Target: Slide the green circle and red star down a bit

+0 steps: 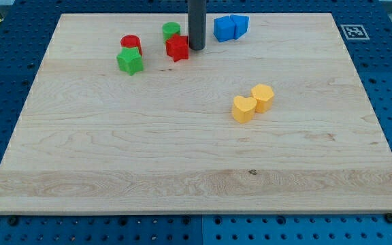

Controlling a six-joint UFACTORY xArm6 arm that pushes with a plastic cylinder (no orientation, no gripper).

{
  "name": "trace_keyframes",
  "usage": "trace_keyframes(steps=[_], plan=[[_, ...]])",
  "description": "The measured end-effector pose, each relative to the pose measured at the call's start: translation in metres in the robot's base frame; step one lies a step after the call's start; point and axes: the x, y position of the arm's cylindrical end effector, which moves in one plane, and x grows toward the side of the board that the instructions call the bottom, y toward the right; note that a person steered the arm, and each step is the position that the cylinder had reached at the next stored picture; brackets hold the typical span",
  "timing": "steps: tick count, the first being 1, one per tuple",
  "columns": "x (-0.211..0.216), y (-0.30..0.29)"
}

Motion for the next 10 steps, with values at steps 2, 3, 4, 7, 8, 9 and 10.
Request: trace_keyframes(steps=[2, 3, 4, 7, 8, 9, 10], plan=[[-0.071, -0.014], [-0.072, -0.050], [-0.071, -0.082], [-0.061, -0.094], [-0.053, -0.086], [-0.036, -0.071], [-0.032, -0.060]])
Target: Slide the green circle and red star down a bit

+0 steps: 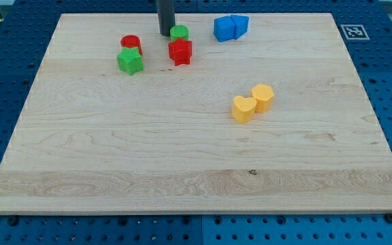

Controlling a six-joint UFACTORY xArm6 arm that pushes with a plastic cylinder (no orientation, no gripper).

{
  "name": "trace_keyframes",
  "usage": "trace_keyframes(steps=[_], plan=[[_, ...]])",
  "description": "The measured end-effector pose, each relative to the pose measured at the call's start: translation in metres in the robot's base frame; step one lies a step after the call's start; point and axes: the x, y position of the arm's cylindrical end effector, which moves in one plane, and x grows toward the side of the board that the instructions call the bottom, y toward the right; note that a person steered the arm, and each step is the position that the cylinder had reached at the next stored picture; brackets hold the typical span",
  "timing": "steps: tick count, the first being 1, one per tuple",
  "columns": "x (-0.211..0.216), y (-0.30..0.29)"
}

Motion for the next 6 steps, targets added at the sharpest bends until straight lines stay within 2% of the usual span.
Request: trace_keyframes(steps=[4, 5, 6], plan=[[-0.002, 0.014], [-0.019, 0.019], [-0.018, 0.031]])
